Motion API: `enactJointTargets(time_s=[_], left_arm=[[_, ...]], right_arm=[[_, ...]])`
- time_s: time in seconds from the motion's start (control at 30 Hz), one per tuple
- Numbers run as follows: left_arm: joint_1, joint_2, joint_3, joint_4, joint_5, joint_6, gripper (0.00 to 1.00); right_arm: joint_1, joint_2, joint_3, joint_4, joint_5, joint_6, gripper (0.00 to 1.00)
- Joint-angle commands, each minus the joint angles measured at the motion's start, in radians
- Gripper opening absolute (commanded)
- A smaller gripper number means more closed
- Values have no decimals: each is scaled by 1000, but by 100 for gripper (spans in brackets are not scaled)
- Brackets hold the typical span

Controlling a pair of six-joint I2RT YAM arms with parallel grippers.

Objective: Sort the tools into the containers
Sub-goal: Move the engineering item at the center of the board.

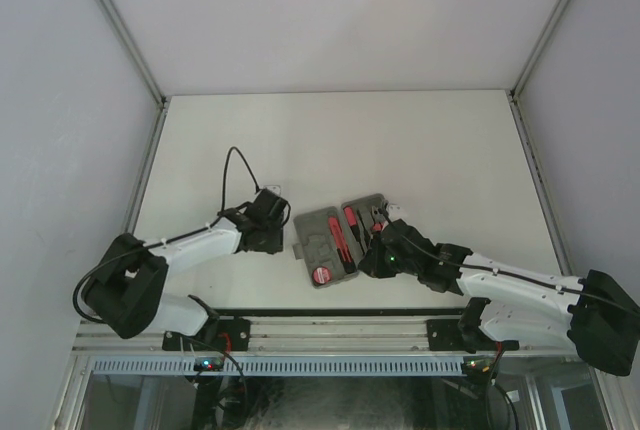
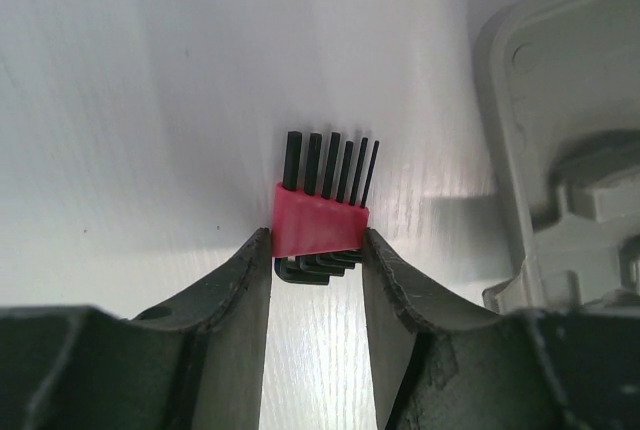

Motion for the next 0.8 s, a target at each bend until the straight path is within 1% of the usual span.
enactJointTargets(time_s=[0.0,0.37,0.67,0.77], left_arm=[[-4,-53,-63,-25,41,-43,42],[-4,-167,-125,0,102,-79,43],[-4,-177,-134,-9,84,-84,43],[-4,-171,-134,-9,75,-90,41]], right_arm=[[-6,3,-1,49,-7,4,9],[-5,-6,0,72,-18,13,9],[23,17,37,88,-16,22,9],[30,24,37,86,-10,26,9]])
